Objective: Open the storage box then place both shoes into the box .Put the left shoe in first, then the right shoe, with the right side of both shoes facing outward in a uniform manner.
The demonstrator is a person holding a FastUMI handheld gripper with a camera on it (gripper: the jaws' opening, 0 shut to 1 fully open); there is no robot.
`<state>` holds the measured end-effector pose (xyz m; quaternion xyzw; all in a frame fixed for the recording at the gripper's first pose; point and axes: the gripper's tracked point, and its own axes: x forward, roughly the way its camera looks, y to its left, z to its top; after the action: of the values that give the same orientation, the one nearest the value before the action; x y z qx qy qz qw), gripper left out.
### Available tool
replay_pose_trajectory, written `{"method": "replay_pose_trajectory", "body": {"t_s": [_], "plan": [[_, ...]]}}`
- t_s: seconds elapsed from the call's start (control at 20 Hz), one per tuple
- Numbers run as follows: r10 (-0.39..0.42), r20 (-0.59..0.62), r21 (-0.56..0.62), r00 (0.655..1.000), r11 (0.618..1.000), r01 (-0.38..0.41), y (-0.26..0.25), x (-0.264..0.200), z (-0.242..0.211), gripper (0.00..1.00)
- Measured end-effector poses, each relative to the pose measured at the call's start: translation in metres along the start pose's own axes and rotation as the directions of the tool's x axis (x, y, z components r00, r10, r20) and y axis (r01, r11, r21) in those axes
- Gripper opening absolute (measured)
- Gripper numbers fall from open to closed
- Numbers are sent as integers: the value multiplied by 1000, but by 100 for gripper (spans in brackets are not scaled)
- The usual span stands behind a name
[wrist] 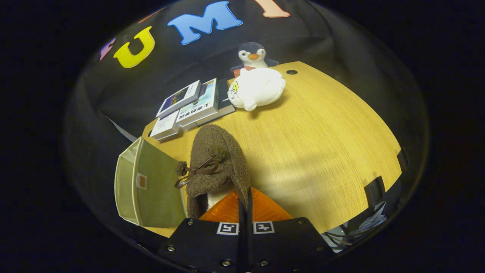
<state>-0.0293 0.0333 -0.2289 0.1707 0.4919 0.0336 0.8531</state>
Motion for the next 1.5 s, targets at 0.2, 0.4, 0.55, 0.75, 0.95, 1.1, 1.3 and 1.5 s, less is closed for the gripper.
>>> {"method": "replay_pose_trajectory", "body": {"t_s": [0.2,0.4,0.55,0.75,0.95,1.1,1.3,1.5], "plan": [[51,7,-6,999,999,-51,47,-10,6,0],[113,9,-6,994,994,-113,97,-13,10,0],[133,8,-25,991,991,-133,128,-12,9,0],[197,23,-11,980,980,-197,173,-12,11,0],[236,31,-6,971,972,-236,209,-9,4,0],[240,17,-16,971,971,-240,229,1,-8,0],[226,-10,-12,974,974,-226,245,17,-29,0],[184,0,-19,983,983,-184,245,31,-41,0]]}}
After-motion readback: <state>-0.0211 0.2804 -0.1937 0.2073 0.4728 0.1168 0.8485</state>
